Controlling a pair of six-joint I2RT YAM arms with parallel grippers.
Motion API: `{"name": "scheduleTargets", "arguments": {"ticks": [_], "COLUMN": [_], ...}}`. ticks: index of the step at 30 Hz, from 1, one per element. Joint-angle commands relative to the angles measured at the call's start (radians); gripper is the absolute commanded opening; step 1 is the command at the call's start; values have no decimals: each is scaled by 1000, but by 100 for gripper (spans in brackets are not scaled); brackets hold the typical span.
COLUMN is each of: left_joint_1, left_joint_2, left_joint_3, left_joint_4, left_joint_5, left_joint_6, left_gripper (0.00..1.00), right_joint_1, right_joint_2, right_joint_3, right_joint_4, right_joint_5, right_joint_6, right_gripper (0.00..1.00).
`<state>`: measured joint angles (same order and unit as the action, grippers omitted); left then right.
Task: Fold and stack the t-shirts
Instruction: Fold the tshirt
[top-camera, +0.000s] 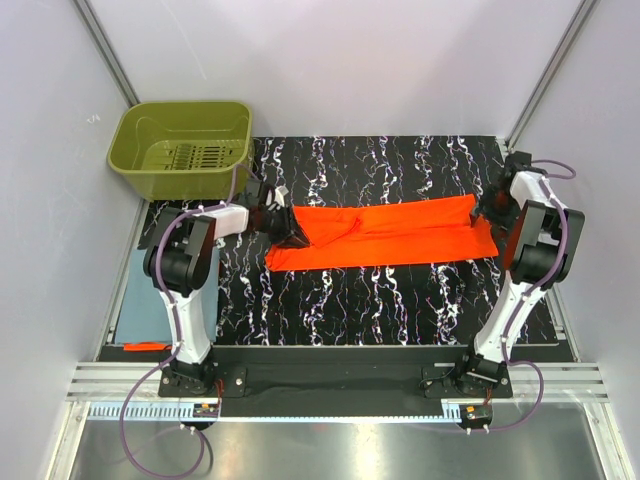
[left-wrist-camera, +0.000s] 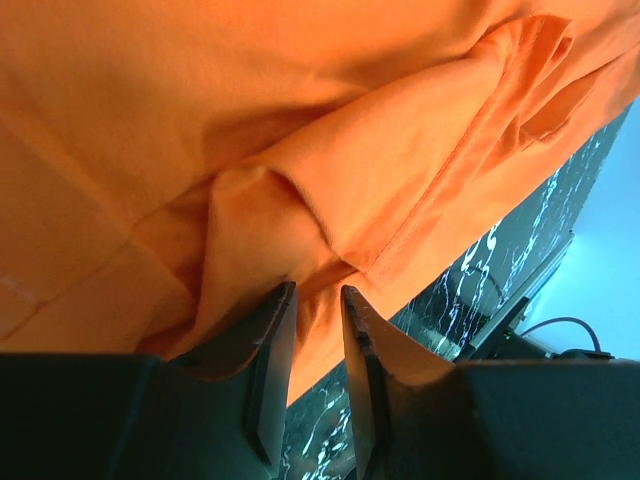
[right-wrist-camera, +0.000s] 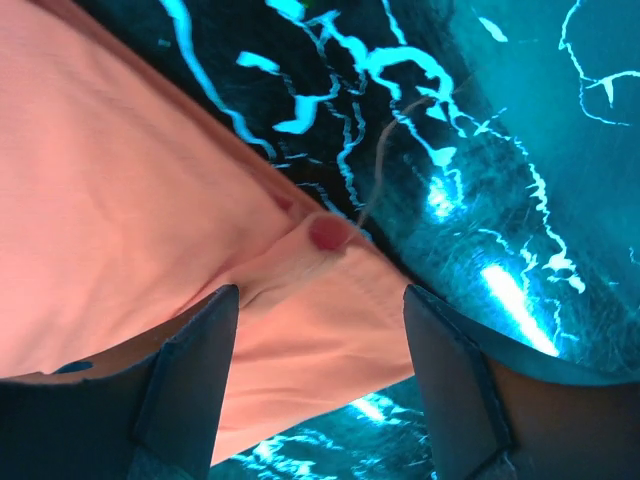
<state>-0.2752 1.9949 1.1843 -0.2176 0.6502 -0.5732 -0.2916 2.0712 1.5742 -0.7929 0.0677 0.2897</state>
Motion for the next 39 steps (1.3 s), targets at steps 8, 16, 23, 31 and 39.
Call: {"name": "scheduleTargets", "arguments": {"ticks": [8,16,23,31,39], "left_joint_1": [4,-2,-2,-2,-1], "left_joint_2": [-125,-79,-35,-25,-39], "left_joint_3": [32,86,112,98,84], "left_joint_4": [-57,-86,-78,-75,-75], "left_joint_5": [-1,-18,-35,-40,-44], "left_joint_6": [10,12,3,-1,6], "left_gripper": [37,38,38,38,38], "right_joint_1": [209,459,509,511,513], "right_joint_2": [-93,127,144,122,78], "right_joint_3": [154,354,313,230,179], "right_joint_4": [-45,-97,-106,-94,-83], "right_joint_5": [-114,-172,-223,-223,-204], "right_joint_6": [72,34,-4,-4,-4], "right_gripper": [74,49,31,26,28]}}
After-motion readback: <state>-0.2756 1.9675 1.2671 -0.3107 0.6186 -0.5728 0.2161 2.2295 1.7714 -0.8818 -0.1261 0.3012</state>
